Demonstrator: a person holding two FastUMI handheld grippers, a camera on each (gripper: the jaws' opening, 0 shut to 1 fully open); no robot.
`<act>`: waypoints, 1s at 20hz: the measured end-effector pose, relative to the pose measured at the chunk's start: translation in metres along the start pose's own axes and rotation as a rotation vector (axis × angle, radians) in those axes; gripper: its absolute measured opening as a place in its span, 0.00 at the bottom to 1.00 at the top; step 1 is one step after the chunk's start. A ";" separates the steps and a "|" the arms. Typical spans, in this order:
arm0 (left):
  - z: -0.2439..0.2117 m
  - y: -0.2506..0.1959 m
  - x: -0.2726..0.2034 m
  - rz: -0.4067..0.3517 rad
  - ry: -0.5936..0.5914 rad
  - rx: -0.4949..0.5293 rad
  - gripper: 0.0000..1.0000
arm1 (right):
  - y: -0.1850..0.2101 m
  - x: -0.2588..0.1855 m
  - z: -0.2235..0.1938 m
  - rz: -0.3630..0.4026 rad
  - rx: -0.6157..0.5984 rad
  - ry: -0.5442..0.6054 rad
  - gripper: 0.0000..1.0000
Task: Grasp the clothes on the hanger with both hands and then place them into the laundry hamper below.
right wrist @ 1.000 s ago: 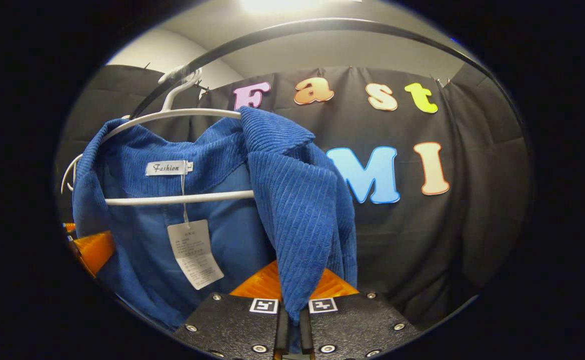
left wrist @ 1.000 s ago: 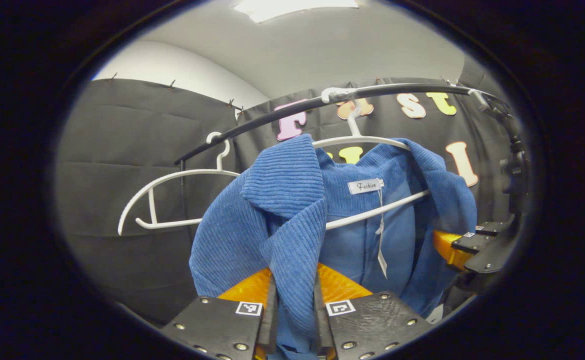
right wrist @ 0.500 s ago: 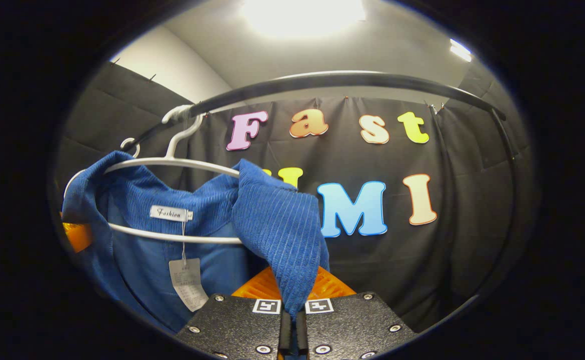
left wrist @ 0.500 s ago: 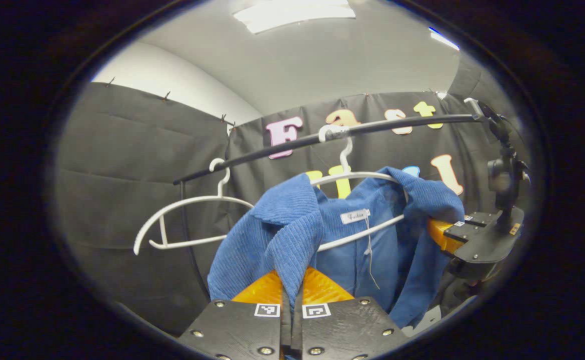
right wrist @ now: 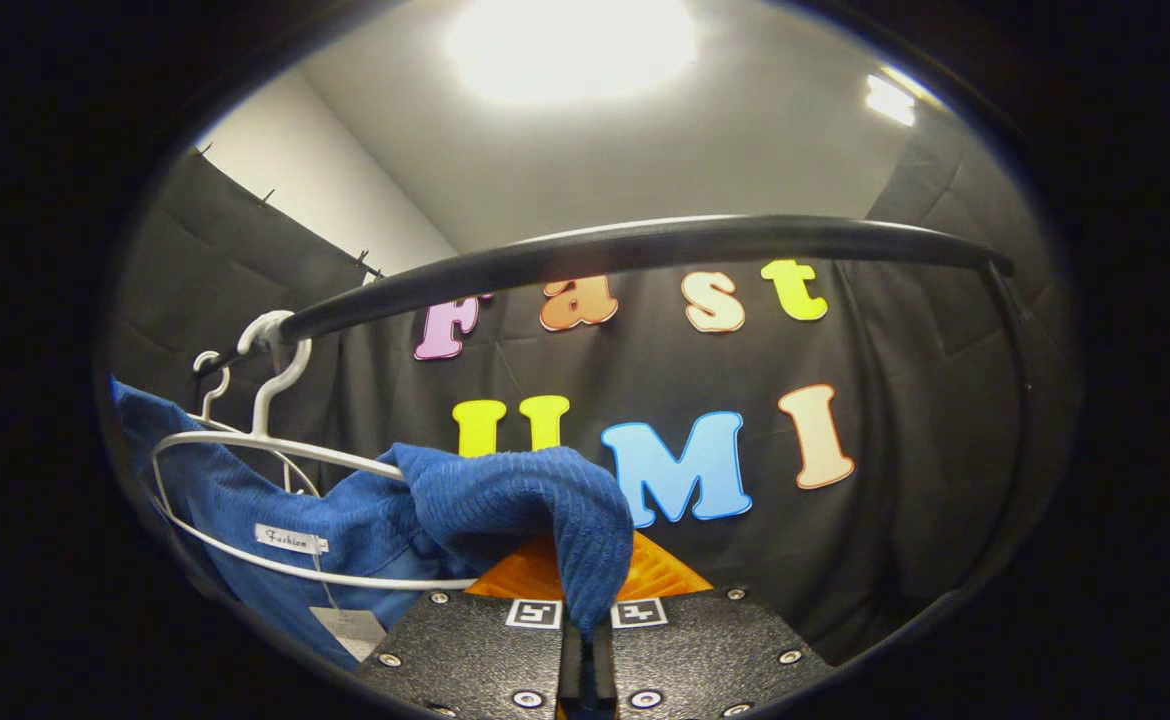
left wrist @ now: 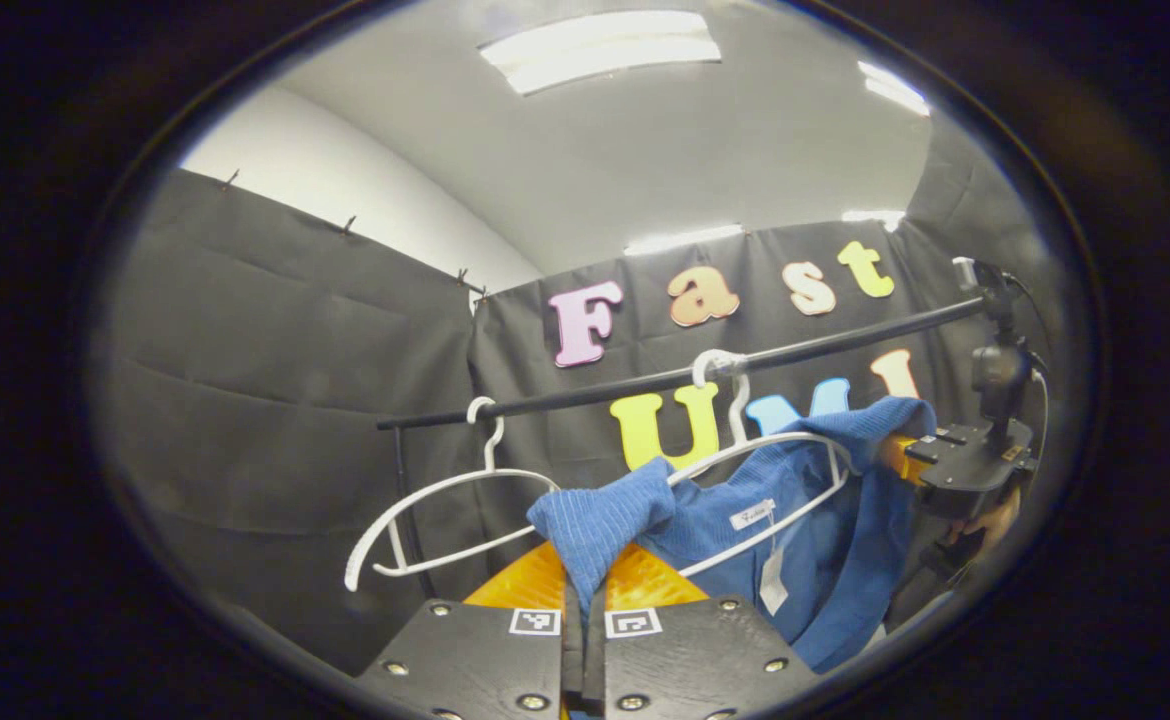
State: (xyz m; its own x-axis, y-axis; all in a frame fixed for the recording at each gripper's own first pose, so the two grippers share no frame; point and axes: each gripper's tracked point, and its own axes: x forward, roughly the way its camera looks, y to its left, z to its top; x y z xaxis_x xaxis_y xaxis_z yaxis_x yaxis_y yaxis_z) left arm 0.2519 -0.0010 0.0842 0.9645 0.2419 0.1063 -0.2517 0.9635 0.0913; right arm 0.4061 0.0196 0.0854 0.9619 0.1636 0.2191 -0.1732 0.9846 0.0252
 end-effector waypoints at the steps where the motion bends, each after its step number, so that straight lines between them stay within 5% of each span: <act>1: 0.004 0.009 0.003 0.012 -0.004 0.000 0.00 | -0.005 0.006 0.004 -0.009 -0.009 -0.011 0.04; 8: 0.010 0.060 0.033 0.051 0.008 0.070 0.01 | -0.033 0.042 -0.005 -0.069 -0.119 -0.013 0.04; 13: -0.035 0.102 0.067 0.089 0.080 0.104 0.00 | -0.046 0.057 -0.041 -0.094 -0.157 0.059 0.04; 20: -0.112 0.087 0.064 0.049 0.228 0.017 0.01 | -0.055 0.053 -0.104 -0.126 -0.198 0.225 0.04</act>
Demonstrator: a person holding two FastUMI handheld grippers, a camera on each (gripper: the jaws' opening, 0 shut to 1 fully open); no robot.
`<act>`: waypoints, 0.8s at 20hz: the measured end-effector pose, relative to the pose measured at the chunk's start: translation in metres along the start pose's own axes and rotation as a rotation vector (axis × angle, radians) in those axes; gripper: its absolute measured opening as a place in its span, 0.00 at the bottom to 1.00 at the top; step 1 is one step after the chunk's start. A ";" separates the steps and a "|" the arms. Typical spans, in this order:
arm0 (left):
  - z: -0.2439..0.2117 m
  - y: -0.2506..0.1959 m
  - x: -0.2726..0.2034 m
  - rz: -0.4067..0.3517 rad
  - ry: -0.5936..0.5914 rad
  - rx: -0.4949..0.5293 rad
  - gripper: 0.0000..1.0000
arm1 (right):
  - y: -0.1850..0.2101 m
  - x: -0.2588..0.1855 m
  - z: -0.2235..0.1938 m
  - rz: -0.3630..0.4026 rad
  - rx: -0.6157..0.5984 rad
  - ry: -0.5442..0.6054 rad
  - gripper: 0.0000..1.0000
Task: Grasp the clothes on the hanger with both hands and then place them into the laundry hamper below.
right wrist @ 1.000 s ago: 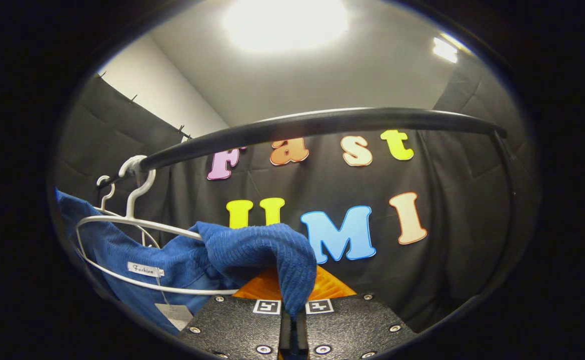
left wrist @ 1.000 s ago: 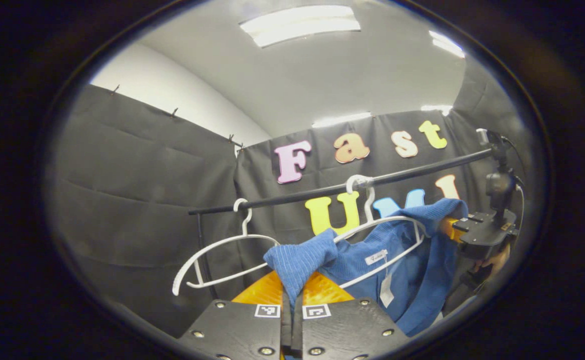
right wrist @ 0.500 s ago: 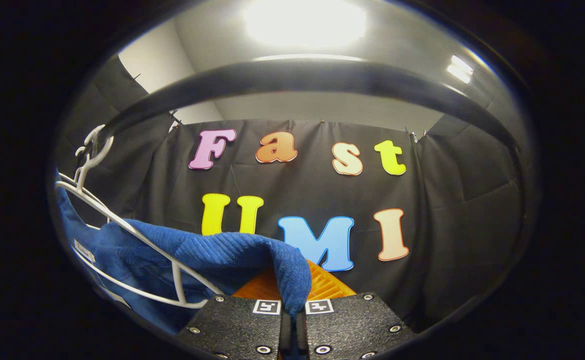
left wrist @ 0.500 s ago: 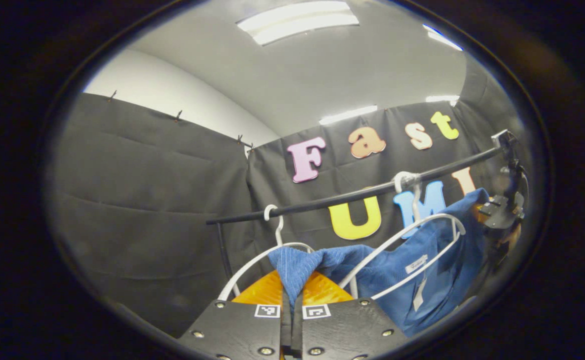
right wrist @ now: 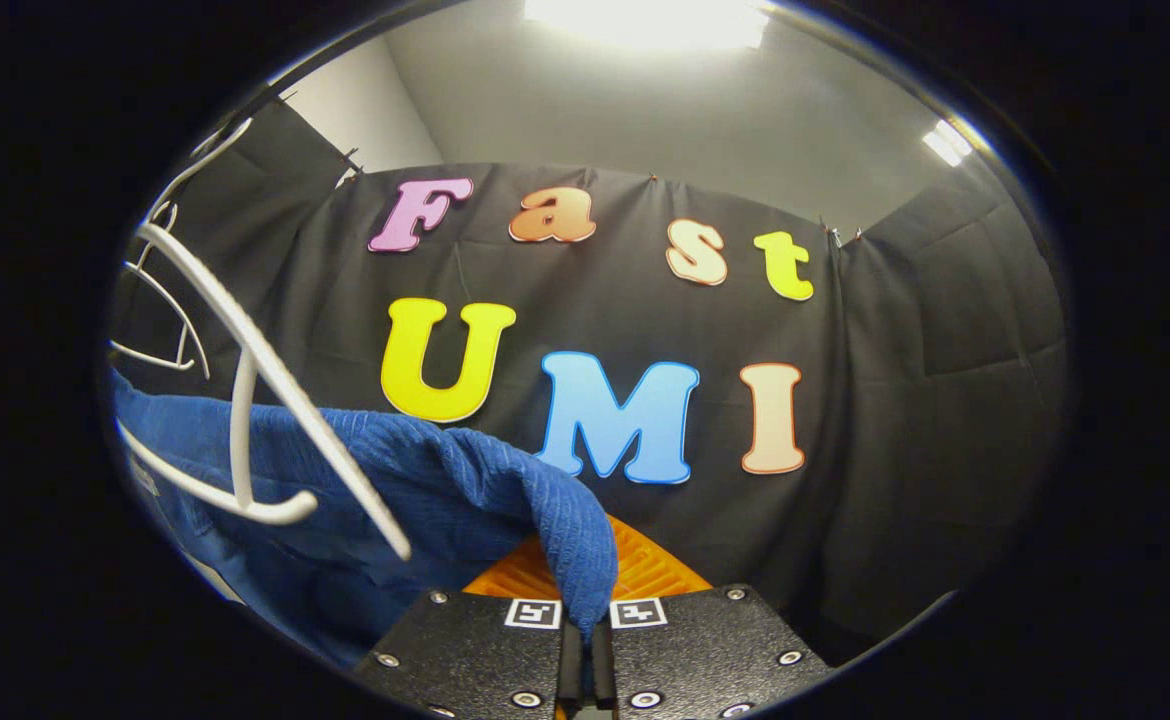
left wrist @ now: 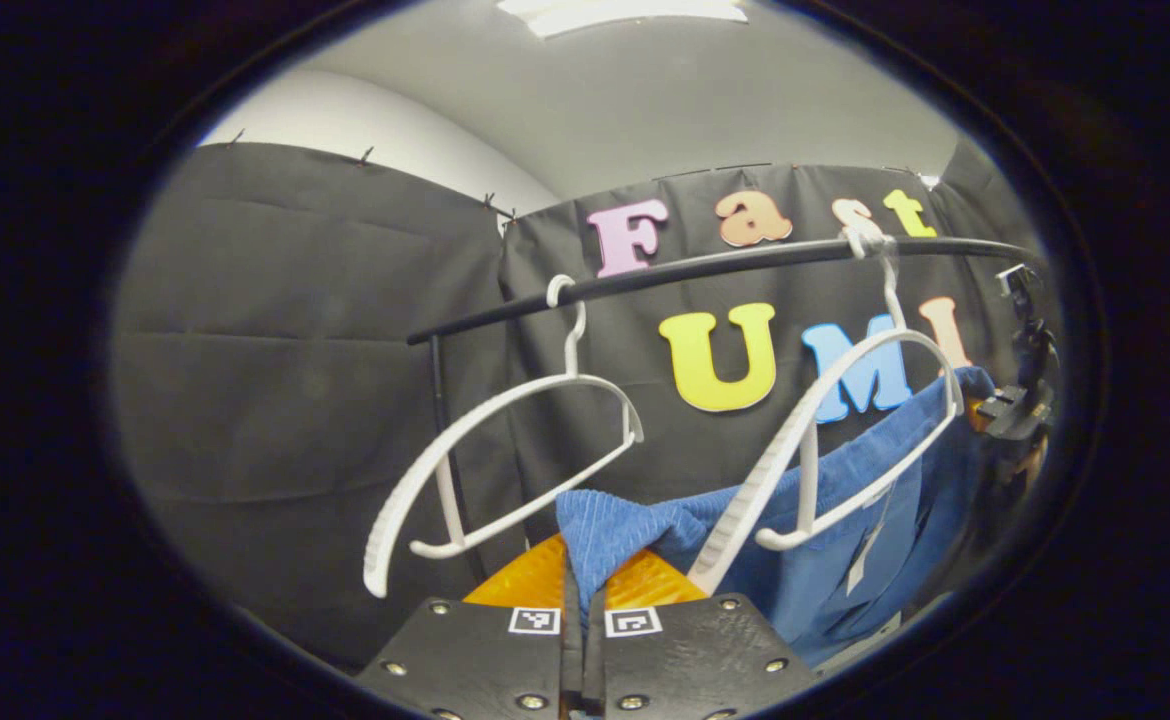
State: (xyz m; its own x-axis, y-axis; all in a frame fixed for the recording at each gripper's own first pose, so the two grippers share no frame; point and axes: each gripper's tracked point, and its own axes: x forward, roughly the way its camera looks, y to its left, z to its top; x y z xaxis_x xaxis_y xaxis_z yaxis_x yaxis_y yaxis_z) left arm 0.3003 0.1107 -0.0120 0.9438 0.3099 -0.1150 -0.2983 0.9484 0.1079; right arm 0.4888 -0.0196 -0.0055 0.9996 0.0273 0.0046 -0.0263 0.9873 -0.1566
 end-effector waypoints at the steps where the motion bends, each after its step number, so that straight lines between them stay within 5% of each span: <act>1: -0.006 -0.002 -0.002 -0.010 0.008 0.007 0.00 | -0.002 -0.001 -0.013 0.003 0.007 0.024 0.04; 9: -0.065 -0.023 -0.025 -0.071 0.083 0.029 0.01 | 0.005 -0.038 -0.075 0.036 -0.031 0.138 0.04; 16: -0.064 -0.019 -0.066 -0.129 0.039 -0.037 0.00 | 0.010 -0.114 -0.067 0.057 -0.011 0.132 0.04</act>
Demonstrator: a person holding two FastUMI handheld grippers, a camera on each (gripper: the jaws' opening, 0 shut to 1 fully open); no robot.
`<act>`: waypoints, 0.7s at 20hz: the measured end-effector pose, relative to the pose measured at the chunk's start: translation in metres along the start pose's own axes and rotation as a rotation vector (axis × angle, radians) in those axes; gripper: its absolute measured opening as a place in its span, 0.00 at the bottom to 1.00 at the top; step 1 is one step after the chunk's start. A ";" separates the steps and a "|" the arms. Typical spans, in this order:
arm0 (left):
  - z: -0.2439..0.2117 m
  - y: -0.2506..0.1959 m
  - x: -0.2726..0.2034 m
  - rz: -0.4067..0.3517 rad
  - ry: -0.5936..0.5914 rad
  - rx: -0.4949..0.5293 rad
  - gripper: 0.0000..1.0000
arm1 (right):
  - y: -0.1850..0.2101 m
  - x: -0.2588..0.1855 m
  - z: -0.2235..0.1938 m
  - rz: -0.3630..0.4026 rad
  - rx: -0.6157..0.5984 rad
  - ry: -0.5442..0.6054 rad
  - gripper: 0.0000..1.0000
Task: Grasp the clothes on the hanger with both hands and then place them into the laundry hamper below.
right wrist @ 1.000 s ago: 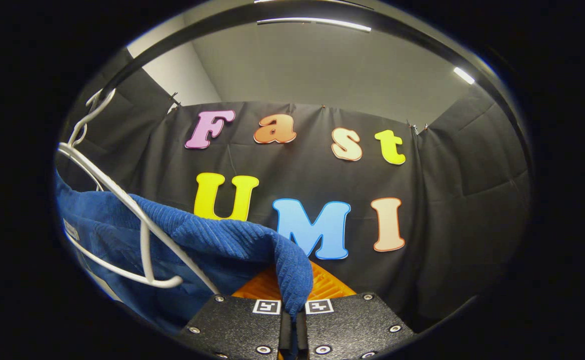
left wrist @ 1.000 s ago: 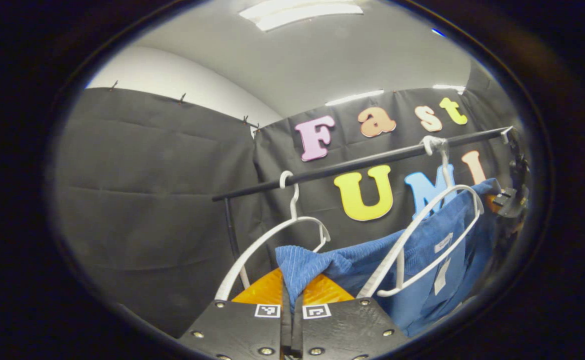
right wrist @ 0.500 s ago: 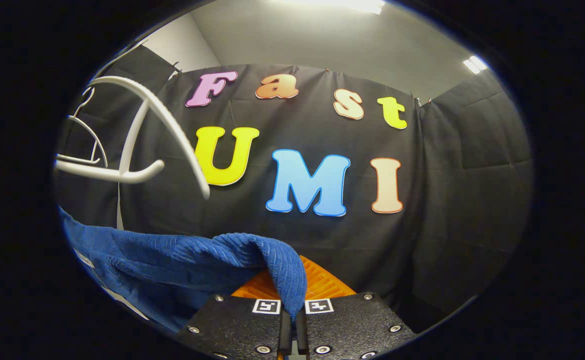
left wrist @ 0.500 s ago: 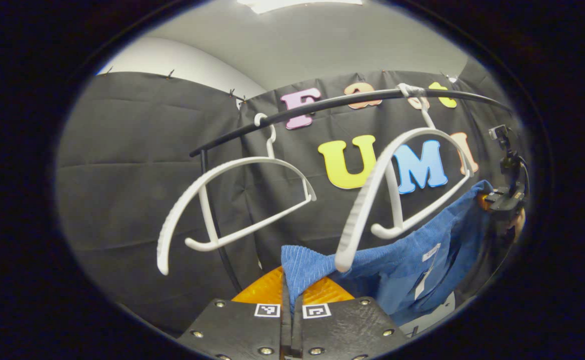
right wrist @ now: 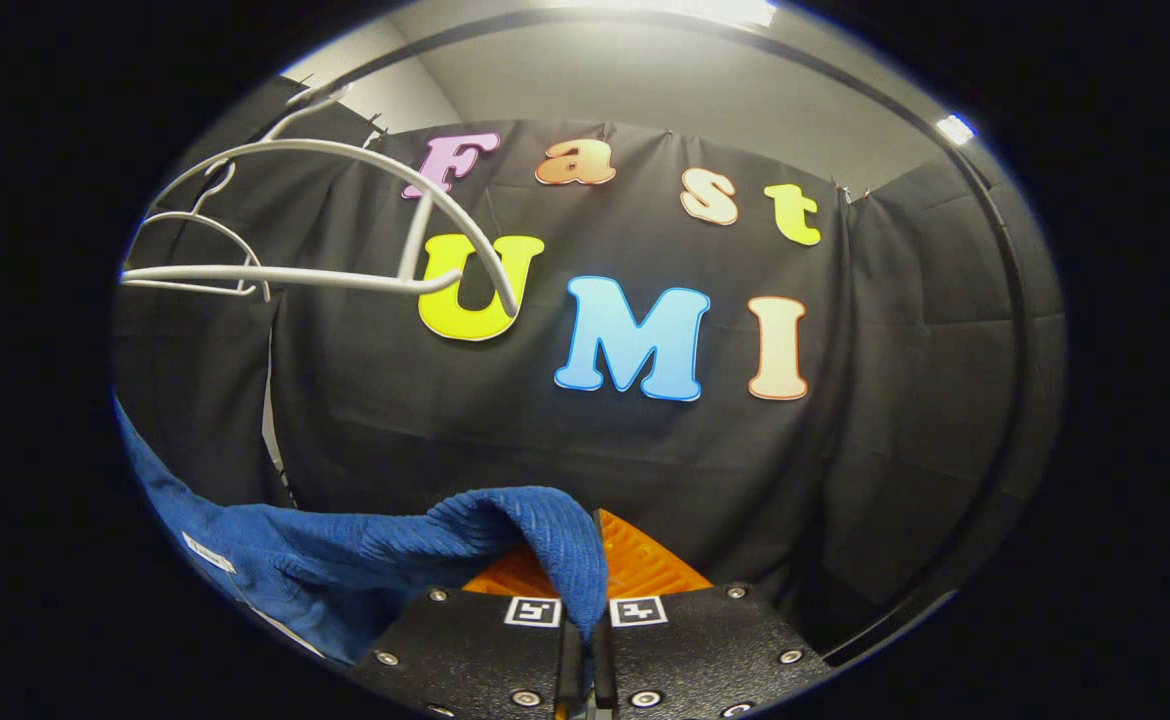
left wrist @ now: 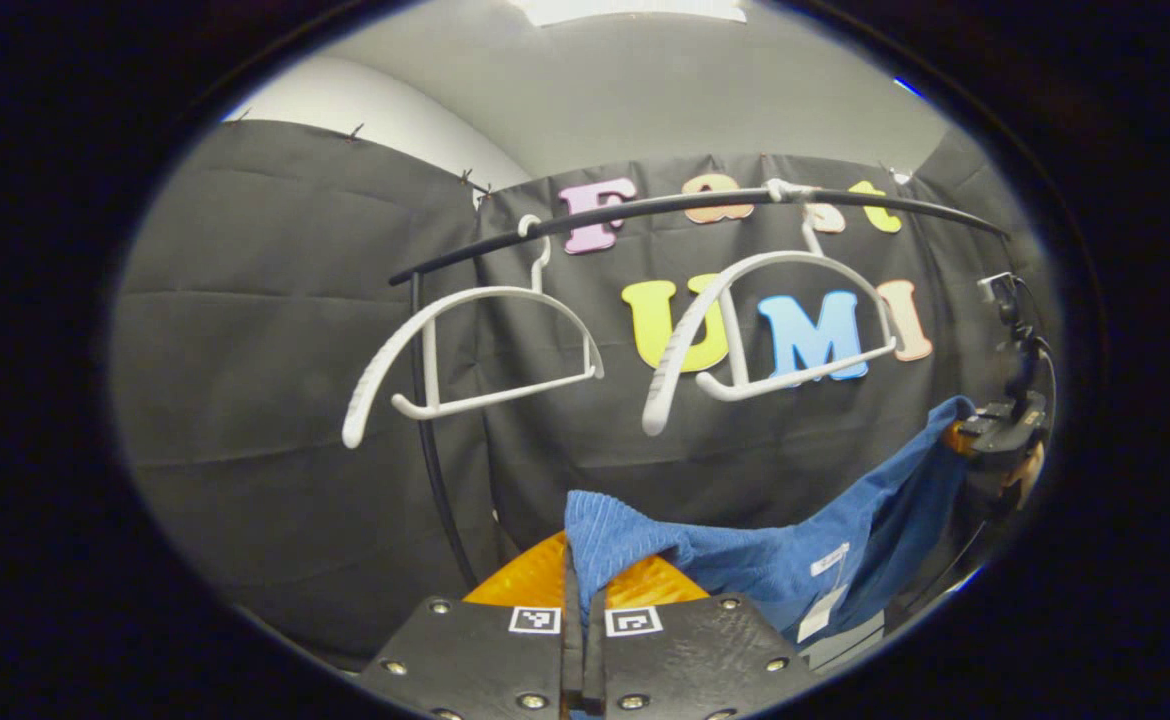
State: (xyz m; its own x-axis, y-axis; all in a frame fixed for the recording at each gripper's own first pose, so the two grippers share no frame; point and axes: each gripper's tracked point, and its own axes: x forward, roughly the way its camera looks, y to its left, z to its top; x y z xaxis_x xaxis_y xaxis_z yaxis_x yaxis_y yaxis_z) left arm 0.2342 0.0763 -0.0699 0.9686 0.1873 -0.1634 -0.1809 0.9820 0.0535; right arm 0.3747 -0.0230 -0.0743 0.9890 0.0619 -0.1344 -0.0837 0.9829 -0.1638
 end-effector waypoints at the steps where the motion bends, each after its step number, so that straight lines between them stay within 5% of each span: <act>1: 0.003 -0.002 -0.011 -0.026 -0.009 -0.001 0.00 | 0.002 -0.017 0.004 -0.005 0.010 -0.010 0.04; 14: 0.052 -0.045 -0.133 -0.342 -0.135 -0.012 0.01 | 0.046 -0.198 0.064 -0.015 0.106 -0.097 0.04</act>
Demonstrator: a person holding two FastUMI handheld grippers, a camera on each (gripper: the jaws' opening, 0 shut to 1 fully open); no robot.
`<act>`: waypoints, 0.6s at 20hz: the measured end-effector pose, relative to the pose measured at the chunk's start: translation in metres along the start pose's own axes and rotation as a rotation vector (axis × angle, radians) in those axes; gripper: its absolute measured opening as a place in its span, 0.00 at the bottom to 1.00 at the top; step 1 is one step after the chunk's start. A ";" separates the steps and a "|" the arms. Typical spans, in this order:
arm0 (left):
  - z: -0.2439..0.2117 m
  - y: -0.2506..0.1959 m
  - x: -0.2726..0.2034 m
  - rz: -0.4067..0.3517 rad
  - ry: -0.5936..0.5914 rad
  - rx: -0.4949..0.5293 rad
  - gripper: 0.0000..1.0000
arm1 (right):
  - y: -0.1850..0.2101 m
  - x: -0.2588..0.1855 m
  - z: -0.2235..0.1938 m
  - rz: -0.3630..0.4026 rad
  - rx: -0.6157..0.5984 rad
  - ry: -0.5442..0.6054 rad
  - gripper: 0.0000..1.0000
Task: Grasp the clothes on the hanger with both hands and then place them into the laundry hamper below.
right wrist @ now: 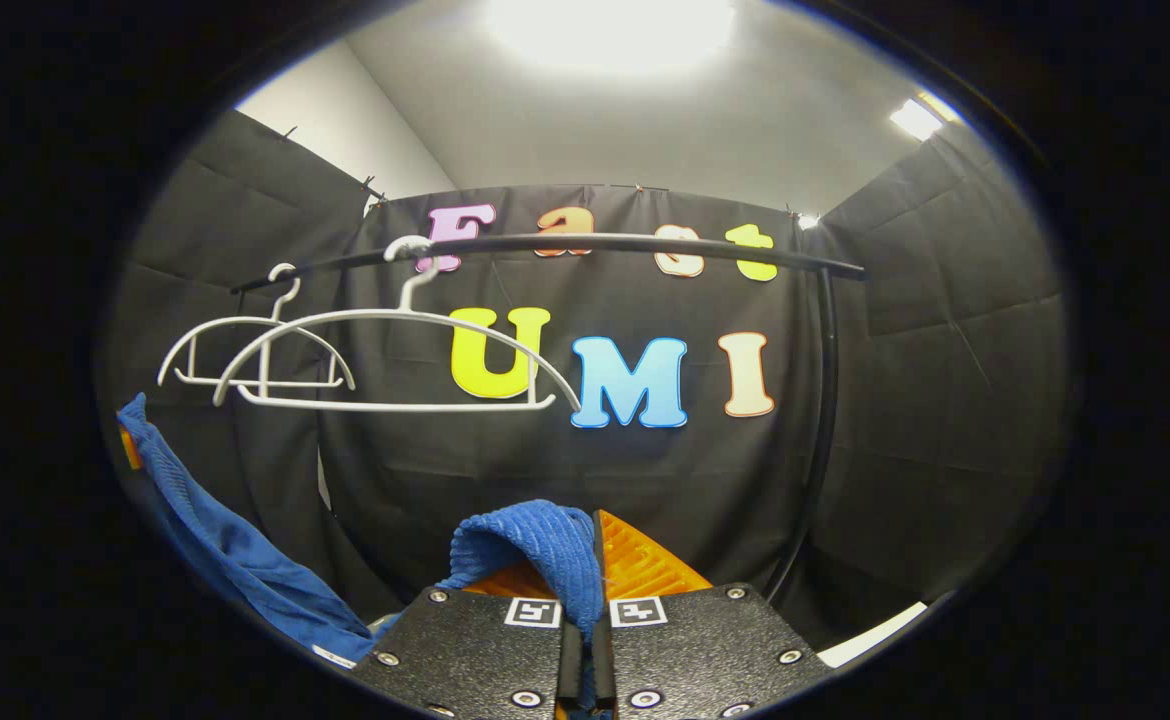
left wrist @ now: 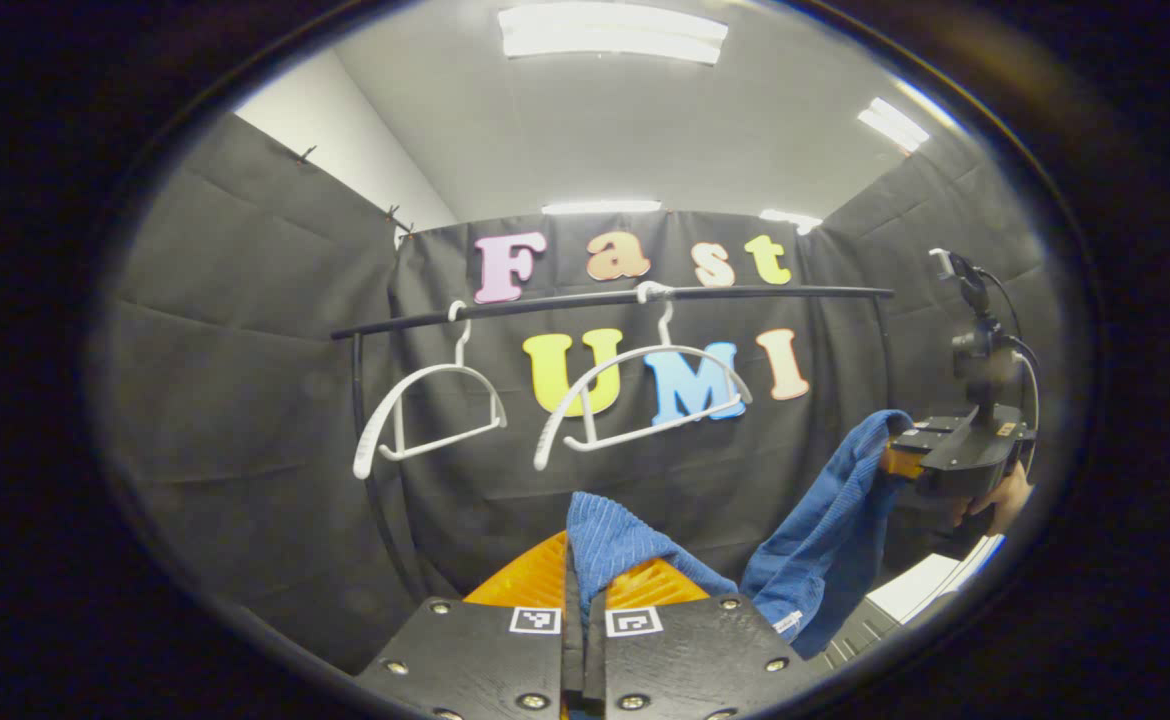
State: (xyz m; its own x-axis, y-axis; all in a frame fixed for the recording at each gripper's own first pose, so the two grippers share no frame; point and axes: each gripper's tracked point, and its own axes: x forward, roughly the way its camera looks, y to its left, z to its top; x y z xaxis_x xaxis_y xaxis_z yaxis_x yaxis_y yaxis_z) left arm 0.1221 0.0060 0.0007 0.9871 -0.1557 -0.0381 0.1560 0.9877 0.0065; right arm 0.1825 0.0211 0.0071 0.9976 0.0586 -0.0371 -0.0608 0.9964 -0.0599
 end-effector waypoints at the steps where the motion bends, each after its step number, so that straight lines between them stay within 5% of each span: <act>1: 0.004 -0.012 -0.008 -0.034 -0.007 -0.003 0.01 | 0.006 -0.012 0.002 0.005 0.004 0.000 0.04; 7: -0.001 -0.067 -0.035 -0.187 -0.030 -0.027 0.01 | 0.038 -0.070 0.009 0.057 0.005 -0.004 0.04; 12: -0.026 -0.100 -0.034 -0.233 -0.025 -0.079 0.00 | 0.062 -0.089 -0.024 0.128 0.014 0.043 0.04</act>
State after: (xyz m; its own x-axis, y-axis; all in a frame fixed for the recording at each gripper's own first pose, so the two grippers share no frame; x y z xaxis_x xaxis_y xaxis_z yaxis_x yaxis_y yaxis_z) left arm 0.0717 -0.0870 -0.0242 0.9255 -0.3788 -0.0045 0.3773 0.9228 -0.0780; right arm 0.0890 0.0765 -0.0171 0.9793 0.1831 -0.0859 -0.1868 0.9817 -0.0376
